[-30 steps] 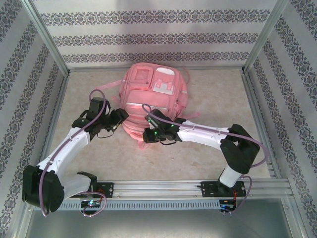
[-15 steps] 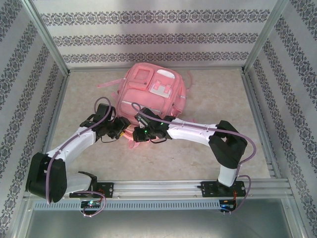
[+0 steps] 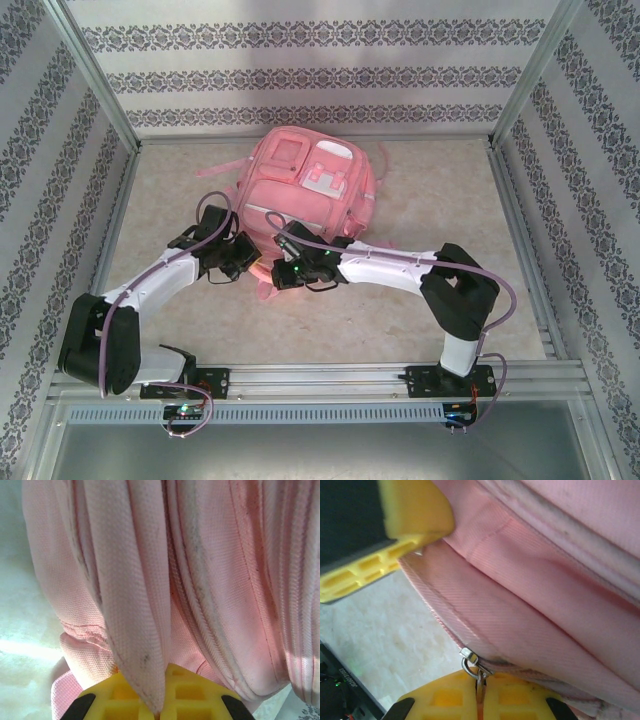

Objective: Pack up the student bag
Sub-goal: Zip the student bag at the center of the table.

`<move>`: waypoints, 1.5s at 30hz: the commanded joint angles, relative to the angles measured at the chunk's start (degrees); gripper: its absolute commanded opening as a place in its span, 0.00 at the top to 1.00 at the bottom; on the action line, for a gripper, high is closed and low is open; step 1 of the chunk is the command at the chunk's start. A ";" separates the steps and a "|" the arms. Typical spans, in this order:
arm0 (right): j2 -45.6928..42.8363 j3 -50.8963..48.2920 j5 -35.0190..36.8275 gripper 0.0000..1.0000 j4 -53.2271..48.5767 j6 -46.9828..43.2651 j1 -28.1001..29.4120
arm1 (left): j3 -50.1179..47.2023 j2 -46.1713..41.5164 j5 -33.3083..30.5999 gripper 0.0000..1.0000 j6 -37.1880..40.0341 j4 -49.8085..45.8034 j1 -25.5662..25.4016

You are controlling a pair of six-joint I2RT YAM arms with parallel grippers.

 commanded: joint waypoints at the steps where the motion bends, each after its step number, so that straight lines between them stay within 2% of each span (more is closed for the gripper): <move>1: -3.10 -3.29 3.30 1.00 -2.63 -0.74 0.37 | 3.30 -2.84 -4.17 1.00 2.88 -2.01 0.41; 8: -6.51 -7.98 5.17 1.00 -1.51 -0.36 -0.57 | 4.42 -4.15 -4.34 1.00 3.61 -3.70 1.48; 19: -12.84 -15.11 5.46 1.00 1.02 -0.49 -5.75 | 3.81 -5.62 -4.72 1.00 4.66 -4.87 2.21; 33: -15.25 -18.40 5.72 1.00 0.77 -3.78 -11.05 | 5.15 -5.70 -5.13 1.00 7.25 -6.40 3.45; 41: -16.44 -20.01 1.49 1.00 2.81 -4.79 -14.23 | 6.31 -4.70 -5.18 1.00 9.64 -7.71 6.67; 44: -15.03 -19.11 -1.27 1.00 5.71 -2.88 -12.37 | 7.57 -2.01 -3.82 0.96 10.04 -7.54 8.78; 45: -14.22 -18.12 -1.50 1.00 6.01 -2.23 -11.27 | 8.18 -0.93 -2.46 0.90 10.51 -7.18 9.22</move>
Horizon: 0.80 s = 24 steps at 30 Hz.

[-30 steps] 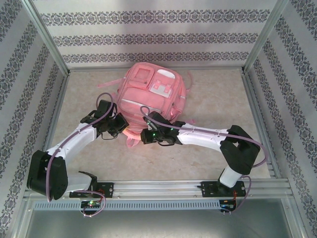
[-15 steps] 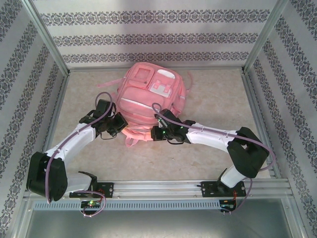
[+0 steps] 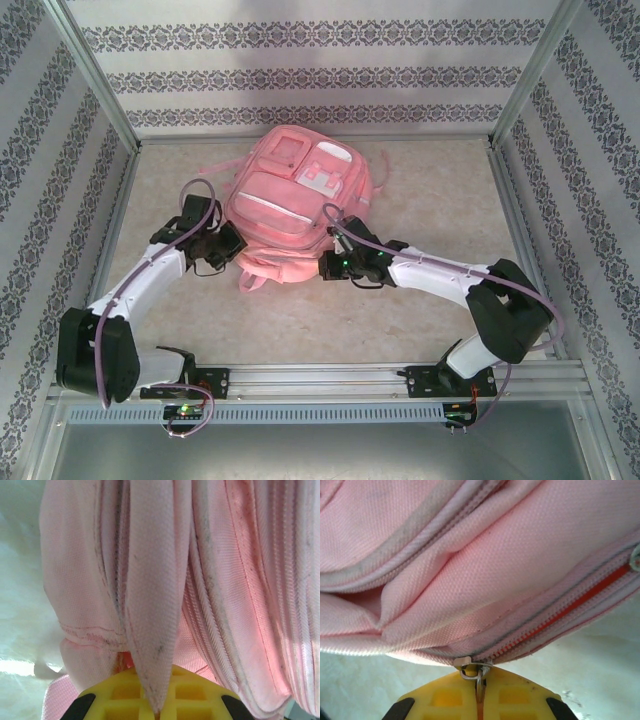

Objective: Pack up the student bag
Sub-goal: Zip the student bag at the center of the table.

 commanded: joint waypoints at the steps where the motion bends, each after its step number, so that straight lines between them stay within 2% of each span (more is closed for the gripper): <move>1: 2.12 2.36 -1.63 1.00 -0.35 2.01 2.47 | 3.72 2.29 -0.50 0.80 3.31 -0.14 2.87; 4: 5.32 5.76 -2.41 1.00 0.92 4.36 5.47 | 4.43 1.37 0.35 0.64 3.42 -1.36 2.97; 9: 10.04 11.16 -2.82 1.00 1.47 6.44 8.92 | 4.33 -4.47 1.07 0.45 0.81 -6.31 2.97; 13: 12.58 13.64 -3.19 1.00 1.60 6.74 10.39 | 0.10 -9.43 4.19 0.30 -5.45 -4.68 1.74; 18: 13.79 14.75 -3.33 1.00 1.47 6.62 10.72 | -3.96 -10.85 4.14 0.28 -11.99 -0.91 -3.08; 24: 13.37 14.49 -2.57 1.00 0.72 6.39 10.80 | -7.15 -6.72 3.22 0.28 -18.92 5.66 -7.74</move>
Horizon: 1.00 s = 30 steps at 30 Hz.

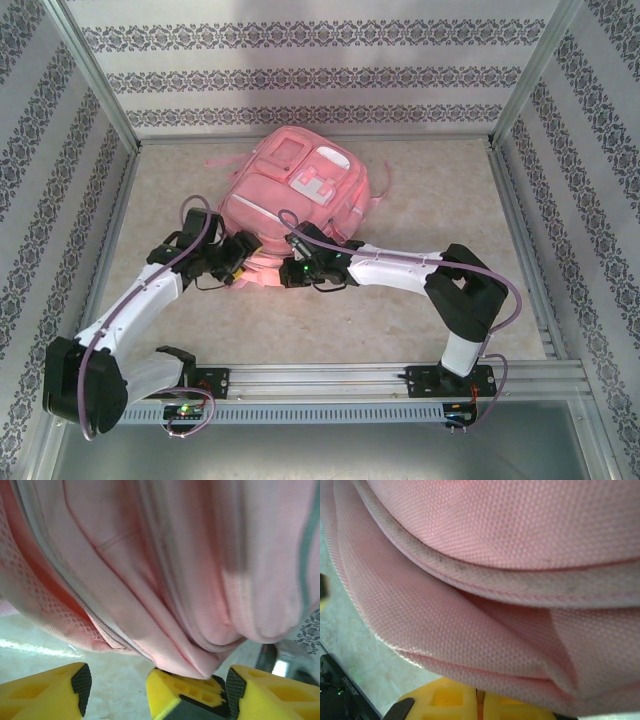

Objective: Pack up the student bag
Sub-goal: Zip the student bag at the center of the table.

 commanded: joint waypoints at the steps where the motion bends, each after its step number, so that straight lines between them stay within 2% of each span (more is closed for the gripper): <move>1: 0.00 1.14 -0.62 1.00 0.16 0.64 0.66 | -0.92 2.54 -0.21 0.28 -5.71 5.84 -1.74; 4: -0.35 0.78 -0.36 1.00 0.13 0.61 0.77 | -0.81 4.78 -1.47 0.31 -5.91 7.91 -1.99; 6: -0.61 0.52 -0.11 1.00 0.10 0.48 0.77 | -0.79 5.82 -2.47 0.37 -5.63 9.44 -1.91; 9: -1.20 -0.08 0.89 1.00 -0.30 0.16 0.78 | -0.77 7.87 -2.66 0.56 -5.41 11.08 -1.94; 12: -2.07 -0.80 2.72 1.00 -1.40 -0.79 0.78 | -0.65 9.07 -3.65 0.81 -4.62 10.59 -1.76; 14: -2.84 -1.58 4.30 1.00 -2.16 -1.53 0.73 | -0.57 8.68 -4.49 0.92 -4.21 9.73 -1.48; 16: -3.53 -2.52 5.45 1.00 -2.52 -2.03 0.52 | -0.32 7.59 -5.22 0.98 -3.81 8.46 -0.99; 21: -5.29 -5.94 7.38 1.00 -2.45 -2.65 -1.18 | 0.77 4.87 -5.99 1.00 -2.85 5.67 0.65; 30: -7.95 -11.23 6.37 1.00 -0.29 -2.69 -6.02 | 1.24 3.66 -5.09 1.00 -2.47 4.72 1.28</move>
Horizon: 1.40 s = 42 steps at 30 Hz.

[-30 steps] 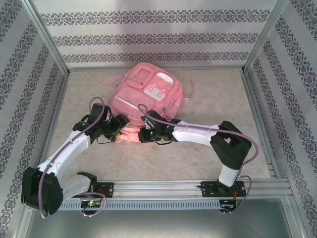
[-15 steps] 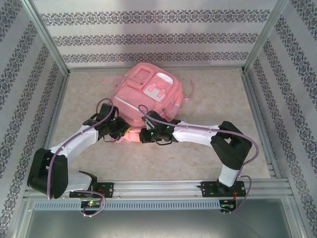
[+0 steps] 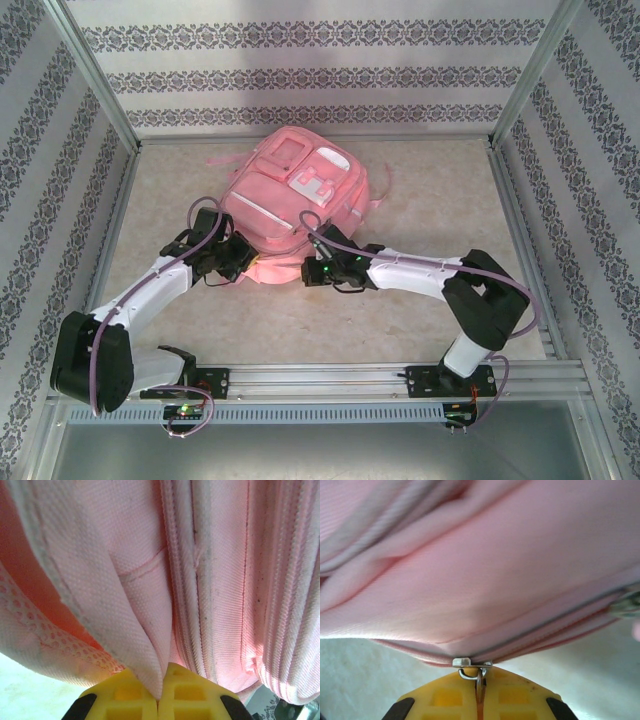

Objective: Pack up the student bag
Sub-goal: Zip the student bag at the center of the table, then move the student bag to the center of the table.

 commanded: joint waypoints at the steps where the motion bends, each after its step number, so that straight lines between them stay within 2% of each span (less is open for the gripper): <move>1: -1.48 -1.78 1.30 1.00 -2.20 -0.83 -1.56 | 1.84 -1.70 -2.71 1.00 1.45 -1.52 1.37; 10: -3.47 -3.30 2.51 1.00 -4.06 -1.25 -6.38 | 1.38 -1.93 -2.88 1.00 2.21 -1.92 1.29; 16: -4.25 -4.26 0.05 1.00 -3.31 -0.23 -8.77 | 1.57 -1.49 -2.98 1.00 3.03 -1.99 0.40; 17: -4.38 -4.15 -0.66 0.97 -3.17 -0.39 -8.68 | 1.59 -1.22 -2.64 1.00 3.05 -1.74 -0.06; 20: -6.70 -4.43 -0.94 0.60 -3.79 -1.28 -8.23 | 1.83 -0.87 -2.05 1.00 2.99 -0.72 -2.37; 21: -8.44 -4.78 -0.40 0.52 -4.48 -1.89 -8.07 | 1.95 -0.80 -1.70 1.00 2.96 0.07 -3.58; 23: -13.37 -6.01 1.57 0.43 -5.91 -3.66 -7.78 | 2.71 -0.35 -1.26 1.00 4.03 0.89 -6.48; 27: -28.83 -10.20 9.72 0.25 -10.54 -6.64 -8.22 | 6.83 2.59 -1.83 1.00 9.60 -1.04 -14.57; 30: -38.98 -11.00 16.63 0.21 -15.92 -7.79 -10.34 | 9.34 5.91 -0.87 1.00 12.98 -0.02 -19.71; 34: -46.61 -10.61 22.68 0.20 -21.07 -8.17 -15.24 | 15.96 12.65 -0.33 1.00 18.35 -2.60 -25.31; 38: -48.76 -9.86 20.88 0.21 -23.46 -7.66 -21.65 | 23.66 20.79 2.65 1.00 22.62 -4.39 -30.44; 42: -49.56 -10.59 16.83 0.21 -23.47 -6.62 -25.86 | 29.93 26.38 2.73 1.00 25.83 -8.38 -34.08</move>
